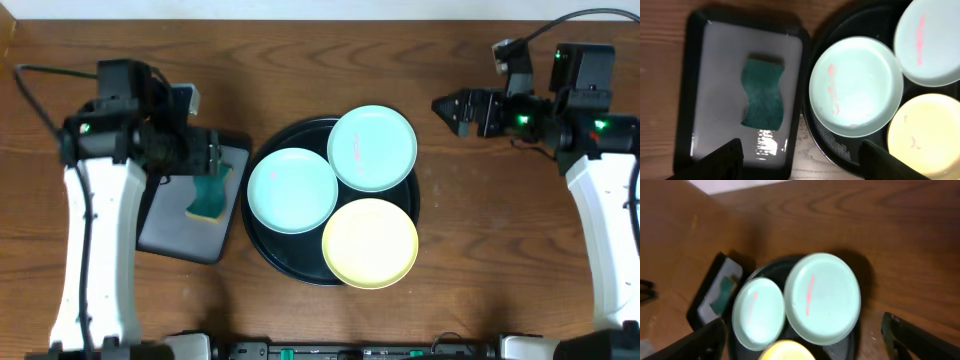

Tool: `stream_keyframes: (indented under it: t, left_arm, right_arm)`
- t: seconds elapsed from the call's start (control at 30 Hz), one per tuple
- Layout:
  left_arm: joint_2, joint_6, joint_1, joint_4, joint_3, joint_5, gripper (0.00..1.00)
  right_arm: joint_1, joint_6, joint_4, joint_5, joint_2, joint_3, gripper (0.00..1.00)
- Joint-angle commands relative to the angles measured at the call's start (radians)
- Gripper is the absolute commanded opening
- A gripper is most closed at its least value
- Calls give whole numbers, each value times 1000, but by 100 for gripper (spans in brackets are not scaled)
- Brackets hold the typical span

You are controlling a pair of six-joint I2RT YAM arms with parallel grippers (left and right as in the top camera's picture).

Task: Clean dirty plates on tray and stack at the side
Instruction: 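Move right gripper to the top pale green plate and grip its rim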

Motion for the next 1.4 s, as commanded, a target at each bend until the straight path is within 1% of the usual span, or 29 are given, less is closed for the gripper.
stream_keyframes:
  t: [0.0,0.13,0.2,0.3,0.37,0.47,0.6,0.8,0.93,1.23,1.37]
  left_arm:
    - [57,-9,0,-2,22,24,74]
    - [106,-9,0,25,22,8,74]
    - [111,-18,1,47,22,-37,74]
    - [108,-143,2,51,37,-162,75]
    - [107,-209,3,45,48,-223,74]
    - [106,-240,7,44,48,-231,74]
    - [106,-241,7,40,48,-232,75]
    - [107,-241,7,31,39,-232,74]
    - [110,-241,7,31,39,-232,75]
    - [117,-235,7,32,39,-225,74]
    - [153,-223,6,32,37,-222,74]
  right_arm:
    - [60,103,25,-17,32,23,89]
    - [184,203,41,173,63,35,82]
    - [274,261,11,291,95,66,78]
    - [374,329,-45,397,150,114,72]
    - [436,386,-89,457,198,139,64]
    - [509,453,-116,500,262,140,52]
    - [571,476,-120,503,337,140,45]
    - [645,497,-119,521,466,140,29]
    - [658,497,-119,521,515,140,27]
    - [662,497,-102,521,584,140,26]
    - [666,497,-89,521,613,140,26]
